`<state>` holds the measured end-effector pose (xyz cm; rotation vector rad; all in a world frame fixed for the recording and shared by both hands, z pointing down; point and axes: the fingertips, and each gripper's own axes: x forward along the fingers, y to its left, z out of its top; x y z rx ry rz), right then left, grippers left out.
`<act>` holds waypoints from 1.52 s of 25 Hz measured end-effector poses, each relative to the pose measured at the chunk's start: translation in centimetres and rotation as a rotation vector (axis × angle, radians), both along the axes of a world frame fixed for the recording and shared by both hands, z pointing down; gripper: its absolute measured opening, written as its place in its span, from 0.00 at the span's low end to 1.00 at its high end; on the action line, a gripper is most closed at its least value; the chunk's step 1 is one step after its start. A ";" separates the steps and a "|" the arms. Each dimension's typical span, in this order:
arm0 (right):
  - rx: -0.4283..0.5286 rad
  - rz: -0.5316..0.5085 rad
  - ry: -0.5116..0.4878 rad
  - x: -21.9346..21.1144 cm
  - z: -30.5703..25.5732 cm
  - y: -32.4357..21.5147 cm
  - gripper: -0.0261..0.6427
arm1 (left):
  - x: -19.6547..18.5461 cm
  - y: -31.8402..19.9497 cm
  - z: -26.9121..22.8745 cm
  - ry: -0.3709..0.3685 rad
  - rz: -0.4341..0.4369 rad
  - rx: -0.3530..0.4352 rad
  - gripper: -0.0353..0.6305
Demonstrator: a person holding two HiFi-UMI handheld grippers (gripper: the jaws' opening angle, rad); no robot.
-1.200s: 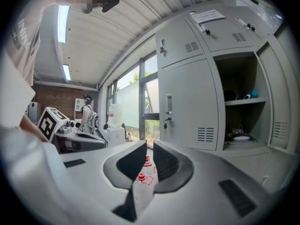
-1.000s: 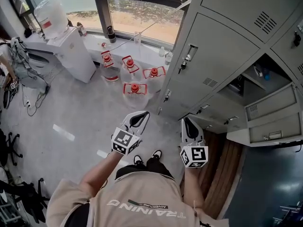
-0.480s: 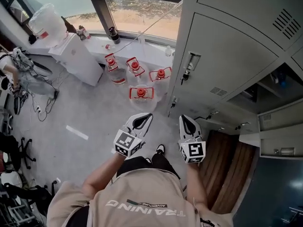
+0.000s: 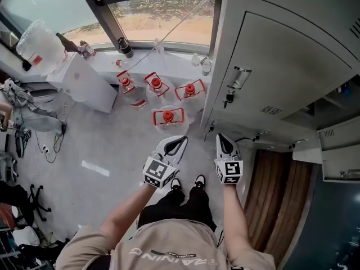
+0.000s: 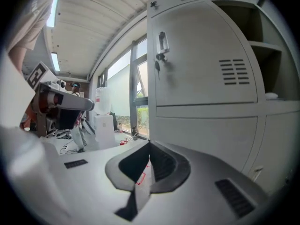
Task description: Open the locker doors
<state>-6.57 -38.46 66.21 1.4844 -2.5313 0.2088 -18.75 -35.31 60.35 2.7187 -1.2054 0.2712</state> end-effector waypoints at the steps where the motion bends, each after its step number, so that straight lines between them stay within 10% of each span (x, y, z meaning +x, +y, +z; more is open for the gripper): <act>1: 0.008 0.019 -0.006 -0.2 1.2 -0.5 0.06 | -0.2 -0.6 1.2 -0.002 0.001 0.001 0.06; 27: -0.003 -0.006 -0.020 -2.5 16.9 -9.6 0.21 | -1.1 -4.8 14.6 -0.013 -0.019 -0.083 0.06; 38: -0.151 -0.047 -0.007 -1.1 17.3 0.5 0.18 | -1.5 -2.0 10.6 -0.051 0.003 -0.135 0.06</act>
